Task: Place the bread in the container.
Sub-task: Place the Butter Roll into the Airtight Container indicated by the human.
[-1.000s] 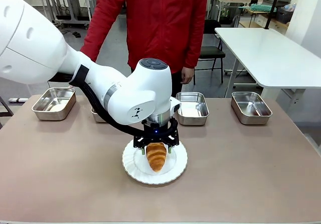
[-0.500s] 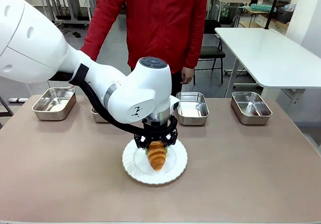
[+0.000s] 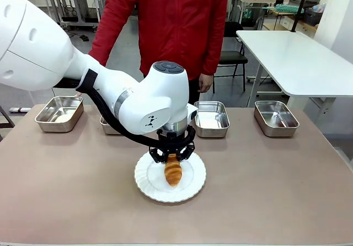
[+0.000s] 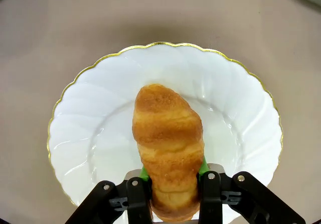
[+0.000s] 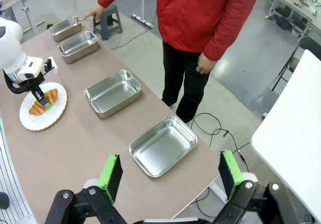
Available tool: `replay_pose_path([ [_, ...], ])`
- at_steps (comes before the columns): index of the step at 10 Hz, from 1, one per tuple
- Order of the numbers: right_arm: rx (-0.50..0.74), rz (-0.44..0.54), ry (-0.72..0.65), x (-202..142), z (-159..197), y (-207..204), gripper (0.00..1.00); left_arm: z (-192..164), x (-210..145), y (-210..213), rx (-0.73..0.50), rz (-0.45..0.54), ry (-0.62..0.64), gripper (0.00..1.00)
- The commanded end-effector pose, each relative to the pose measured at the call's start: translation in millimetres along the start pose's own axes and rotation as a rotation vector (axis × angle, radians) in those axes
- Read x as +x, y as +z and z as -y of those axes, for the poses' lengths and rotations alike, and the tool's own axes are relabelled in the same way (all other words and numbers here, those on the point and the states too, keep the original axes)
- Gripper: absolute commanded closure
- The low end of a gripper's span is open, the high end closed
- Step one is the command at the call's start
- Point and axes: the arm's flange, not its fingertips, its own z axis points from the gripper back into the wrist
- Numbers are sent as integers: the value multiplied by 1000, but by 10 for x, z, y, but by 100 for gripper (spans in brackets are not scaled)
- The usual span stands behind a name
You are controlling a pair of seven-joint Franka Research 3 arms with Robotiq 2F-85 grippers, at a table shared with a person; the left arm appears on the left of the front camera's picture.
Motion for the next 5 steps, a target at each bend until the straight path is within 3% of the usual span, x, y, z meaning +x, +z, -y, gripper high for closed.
replay_pose_path([
  [1,2,2,3,15,-12,-2,0,-197,70,329,-33,60,-6,59],
  [3,2,2,3,15,-12,-2,0,-552,265,861,-96,67,-110,59],
  [5,2,2,3,15,-12,-2,0,-1004,585,1245,-67,27,-182,59],
])
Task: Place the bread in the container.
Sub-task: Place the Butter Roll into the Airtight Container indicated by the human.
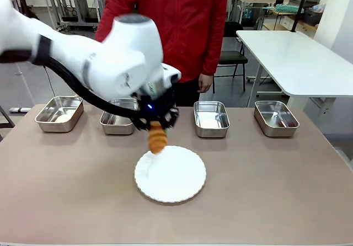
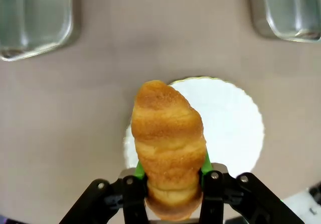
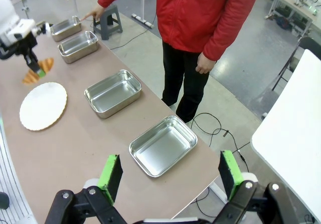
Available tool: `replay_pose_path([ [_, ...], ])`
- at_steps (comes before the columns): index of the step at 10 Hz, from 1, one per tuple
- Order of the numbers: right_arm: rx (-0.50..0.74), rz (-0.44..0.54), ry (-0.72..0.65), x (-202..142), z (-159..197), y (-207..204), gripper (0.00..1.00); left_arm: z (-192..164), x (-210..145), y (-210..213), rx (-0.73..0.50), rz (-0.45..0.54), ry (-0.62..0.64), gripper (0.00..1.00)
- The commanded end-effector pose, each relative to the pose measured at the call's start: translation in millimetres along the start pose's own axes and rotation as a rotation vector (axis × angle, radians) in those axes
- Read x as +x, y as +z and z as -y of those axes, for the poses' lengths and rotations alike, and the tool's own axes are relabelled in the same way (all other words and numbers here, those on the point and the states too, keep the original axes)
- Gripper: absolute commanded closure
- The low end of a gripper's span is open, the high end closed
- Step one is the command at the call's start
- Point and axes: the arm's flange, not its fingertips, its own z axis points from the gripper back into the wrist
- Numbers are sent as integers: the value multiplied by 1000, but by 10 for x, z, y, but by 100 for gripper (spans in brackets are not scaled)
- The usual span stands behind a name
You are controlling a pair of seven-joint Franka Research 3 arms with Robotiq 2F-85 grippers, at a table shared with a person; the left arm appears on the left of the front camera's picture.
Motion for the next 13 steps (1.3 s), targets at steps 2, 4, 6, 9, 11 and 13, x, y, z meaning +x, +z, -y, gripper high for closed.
replay_pose_path([
  [2,2,2,3,17,-13,-3,0,-1067,391,446,118,-7,-155,59],
  [4,2,2,3,17,-13,-3,0,-1653,579,565,69,2,-133,59],
  [6,2,2,3,17,-13,-3,0,-1596,546,581,90,-16,-129,59],
  [9,2,2,3,17,-13,-3,0,-1596,546,581,90,-16,-129,59],
  [11,2,2,3,17,-13,-3,0,-1892,676,573,89,-23,-106,59],
  [13,2,2,3,17,-13,-3,0,-2428,873,566,106,14,-119,59],
])
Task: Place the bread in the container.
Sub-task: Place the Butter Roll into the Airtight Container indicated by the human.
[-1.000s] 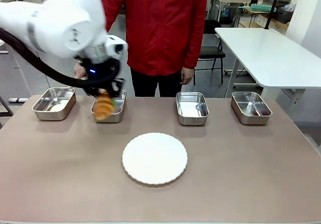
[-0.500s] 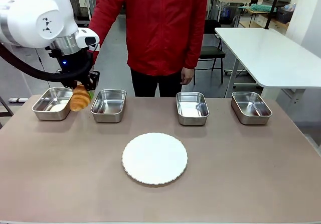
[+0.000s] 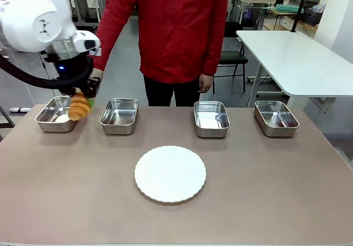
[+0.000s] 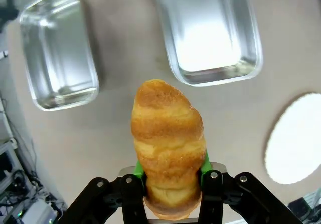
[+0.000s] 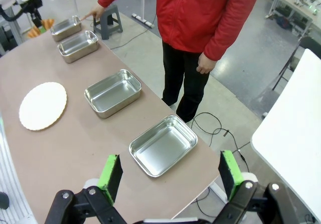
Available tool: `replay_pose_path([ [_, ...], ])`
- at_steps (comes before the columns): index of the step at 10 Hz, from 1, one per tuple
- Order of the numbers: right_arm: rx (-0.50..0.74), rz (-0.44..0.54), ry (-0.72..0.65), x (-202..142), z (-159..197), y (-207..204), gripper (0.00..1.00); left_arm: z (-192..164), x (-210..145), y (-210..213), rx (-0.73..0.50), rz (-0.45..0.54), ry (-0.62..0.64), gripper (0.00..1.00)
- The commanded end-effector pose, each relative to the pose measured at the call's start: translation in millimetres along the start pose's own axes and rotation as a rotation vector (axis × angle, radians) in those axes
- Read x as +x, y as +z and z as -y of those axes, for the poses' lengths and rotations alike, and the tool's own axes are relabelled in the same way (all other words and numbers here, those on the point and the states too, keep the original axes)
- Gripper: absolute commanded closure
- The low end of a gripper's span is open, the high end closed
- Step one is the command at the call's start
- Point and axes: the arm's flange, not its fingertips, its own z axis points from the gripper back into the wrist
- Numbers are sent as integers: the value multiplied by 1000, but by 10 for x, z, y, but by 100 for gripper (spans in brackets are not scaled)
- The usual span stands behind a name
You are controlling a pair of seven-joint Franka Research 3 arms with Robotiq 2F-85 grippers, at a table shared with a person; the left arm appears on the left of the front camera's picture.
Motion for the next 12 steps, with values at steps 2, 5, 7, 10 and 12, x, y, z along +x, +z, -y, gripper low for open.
replay_pose_path([
  [2,1,4,4,22,-17,7,0,-782,205,-214,92,10,-76,59],
  [5,1,4,4,22,-17,7,0,-1285,318,-399,44,35,-153,59],
  [7,1,4,4,22,-17,7,0,-1474,474,-562,19,33,-142,59],
  [10,1,4,4,22,-17,7,0,-1505,741,-687,44,34,-140,59],
  [12,1,4,4,22,-17,7,0,-1537,899,-804,40,19,-133,59],
])
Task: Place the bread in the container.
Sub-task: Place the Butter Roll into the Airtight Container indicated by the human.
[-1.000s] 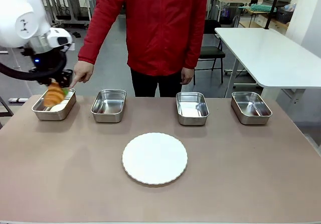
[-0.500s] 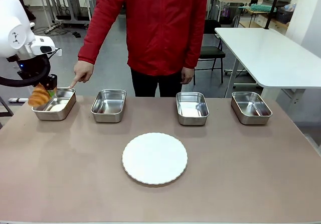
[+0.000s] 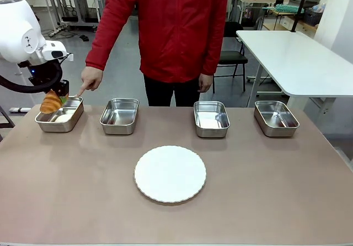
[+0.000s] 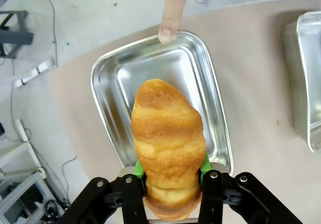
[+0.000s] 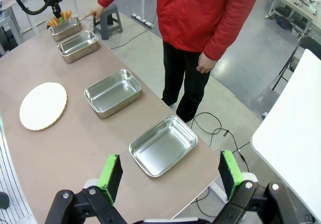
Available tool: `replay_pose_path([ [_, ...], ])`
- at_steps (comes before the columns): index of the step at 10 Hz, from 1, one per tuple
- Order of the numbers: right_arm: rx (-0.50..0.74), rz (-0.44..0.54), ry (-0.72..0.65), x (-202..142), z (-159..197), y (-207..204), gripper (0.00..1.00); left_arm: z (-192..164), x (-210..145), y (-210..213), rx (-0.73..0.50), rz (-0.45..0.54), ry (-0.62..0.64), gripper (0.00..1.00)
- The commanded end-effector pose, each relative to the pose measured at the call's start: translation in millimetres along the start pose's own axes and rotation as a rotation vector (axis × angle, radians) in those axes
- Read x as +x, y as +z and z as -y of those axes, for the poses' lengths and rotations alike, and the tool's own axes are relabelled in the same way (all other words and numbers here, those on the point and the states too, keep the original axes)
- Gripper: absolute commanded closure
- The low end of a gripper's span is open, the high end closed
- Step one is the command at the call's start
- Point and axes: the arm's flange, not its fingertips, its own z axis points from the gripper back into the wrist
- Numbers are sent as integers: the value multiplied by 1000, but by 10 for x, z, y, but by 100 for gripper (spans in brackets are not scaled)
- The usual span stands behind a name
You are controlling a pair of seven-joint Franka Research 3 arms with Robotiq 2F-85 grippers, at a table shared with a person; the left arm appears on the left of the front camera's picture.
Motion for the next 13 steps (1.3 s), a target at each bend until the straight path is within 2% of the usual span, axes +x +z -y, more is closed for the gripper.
replay_pose_path([
  [1,1,4,4,21,-17,7,0,-73,129,-67,-15,-9,12,59],
  [2,1,4,4,21,-17,7,0,-82,147,-104,-26,-11,16,59],
  [3,1,4,4,21,-17,7,0,-101,153,-109,-55,2,4,1],
  [11,1,4,4,21,-17,7,0,-51,134,-77,-55,-6,1,0],
  [12,1,4,4,21,-17,7,0,-47,134,-43,-54,16,32,0],
  [13,1,4,4,21,-17,7,0,-91,149,-45,-150,-56,48,0],
])
